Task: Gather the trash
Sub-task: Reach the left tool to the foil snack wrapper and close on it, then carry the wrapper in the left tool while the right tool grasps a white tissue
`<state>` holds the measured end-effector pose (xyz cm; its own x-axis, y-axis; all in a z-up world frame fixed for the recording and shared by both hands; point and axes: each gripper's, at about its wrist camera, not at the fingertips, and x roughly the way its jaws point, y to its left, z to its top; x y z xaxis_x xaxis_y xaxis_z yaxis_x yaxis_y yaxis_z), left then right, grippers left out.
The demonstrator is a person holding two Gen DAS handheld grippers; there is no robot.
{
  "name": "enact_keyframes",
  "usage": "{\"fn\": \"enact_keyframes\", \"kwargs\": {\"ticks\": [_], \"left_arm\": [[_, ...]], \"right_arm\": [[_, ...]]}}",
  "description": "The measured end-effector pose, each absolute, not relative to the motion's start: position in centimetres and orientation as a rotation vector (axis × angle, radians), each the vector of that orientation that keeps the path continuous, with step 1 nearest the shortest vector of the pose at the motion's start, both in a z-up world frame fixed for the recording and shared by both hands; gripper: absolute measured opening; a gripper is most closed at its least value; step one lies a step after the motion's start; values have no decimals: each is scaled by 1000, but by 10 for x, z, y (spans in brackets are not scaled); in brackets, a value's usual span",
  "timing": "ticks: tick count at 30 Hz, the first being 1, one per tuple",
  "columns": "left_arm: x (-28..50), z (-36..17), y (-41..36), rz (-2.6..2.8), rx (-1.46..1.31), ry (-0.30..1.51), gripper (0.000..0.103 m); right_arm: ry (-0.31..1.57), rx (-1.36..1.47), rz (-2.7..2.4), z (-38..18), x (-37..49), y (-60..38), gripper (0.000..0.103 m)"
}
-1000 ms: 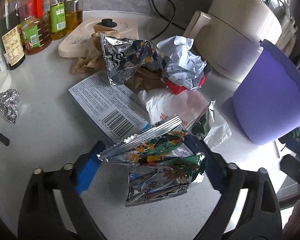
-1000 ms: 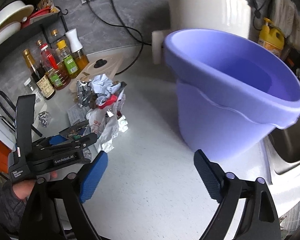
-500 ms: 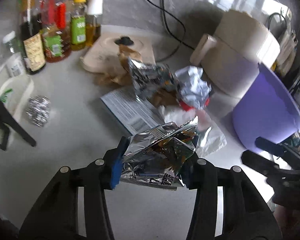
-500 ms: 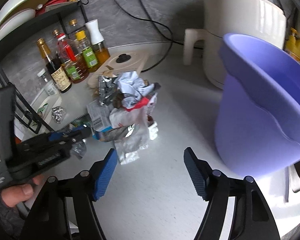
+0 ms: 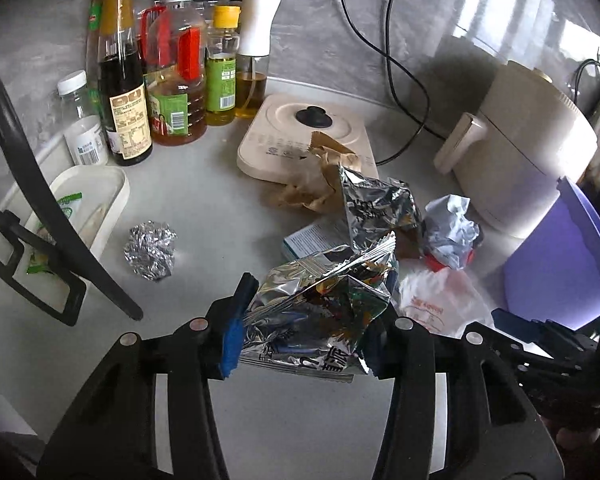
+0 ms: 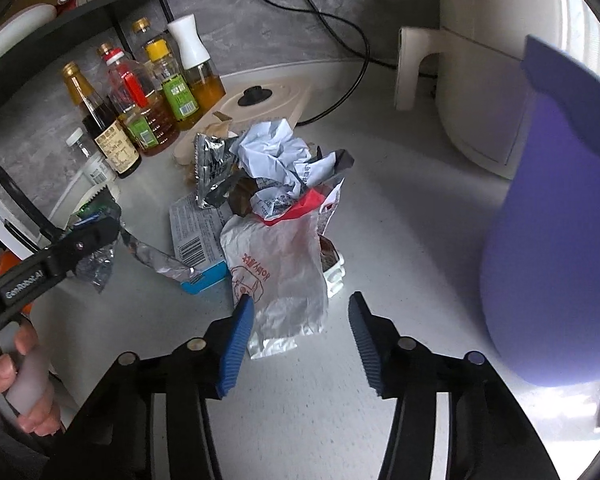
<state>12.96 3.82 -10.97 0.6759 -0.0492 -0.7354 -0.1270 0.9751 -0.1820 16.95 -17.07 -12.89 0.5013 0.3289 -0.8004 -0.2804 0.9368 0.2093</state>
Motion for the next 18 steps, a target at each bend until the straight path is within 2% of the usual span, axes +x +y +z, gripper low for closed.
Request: {"fn": "enact_keyframes", "kwargs": {"ticks": [1, 3, 5, 9, 18], "left_arm": [[131, -110, 39, 47, -226, 830, 48], [134, -110, 41, 52, -228, 831, 48], [136, -108, 42, 52, -230, 828, 48], [137, -98, 36, 49, -227, 805, 48], [130, -61, 13, 12, -216, 720, 48]], "right_arm": [[982, 53, 369, -131, 171, -170, 41], [995, 61, 383, -135, 175, -169, 21], [1013, 95, 413, -138, 176, -172, 6], [978, 80, 446, -128, 167, -173, 3], [858, 74, 506, -81, 143, -183, 2]]}}
